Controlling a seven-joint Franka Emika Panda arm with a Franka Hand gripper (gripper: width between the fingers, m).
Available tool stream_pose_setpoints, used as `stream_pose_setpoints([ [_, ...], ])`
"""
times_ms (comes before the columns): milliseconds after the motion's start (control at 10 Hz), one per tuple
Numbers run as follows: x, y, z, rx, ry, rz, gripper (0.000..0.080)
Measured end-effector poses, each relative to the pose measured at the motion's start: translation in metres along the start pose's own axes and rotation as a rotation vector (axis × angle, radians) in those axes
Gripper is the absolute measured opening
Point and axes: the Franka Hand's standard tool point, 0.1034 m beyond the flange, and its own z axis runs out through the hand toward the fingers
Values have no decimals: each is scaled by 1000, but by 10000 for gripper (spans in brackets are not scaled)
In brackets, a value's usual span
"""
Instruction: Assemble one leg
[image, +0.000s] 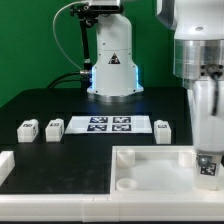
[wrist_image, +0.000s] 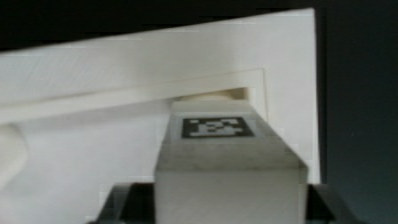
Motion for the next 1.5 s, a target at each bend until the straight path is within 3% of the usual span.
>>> stream_pose_setpoints([
  [300, 0, 1, 0, 5, 4, -94, 297],
  [400, -3, 3, 0, 3, 5, -144, 504],
  [500, -4, 1, 0, 17, 4, -250, 504],
  [600, -4, 0, -2, 19, 5, -425, 614],
  [700, -3, 1, -1, 18, 6, -525, 643],
  [1100, -3, 0, -1, 18, 18, -930, 648],
  [1300, -7, -5, -3, 48, 43, -1317, 648],
  [1500, 3, -15, -6, 69, 65, -1559, 648],
])
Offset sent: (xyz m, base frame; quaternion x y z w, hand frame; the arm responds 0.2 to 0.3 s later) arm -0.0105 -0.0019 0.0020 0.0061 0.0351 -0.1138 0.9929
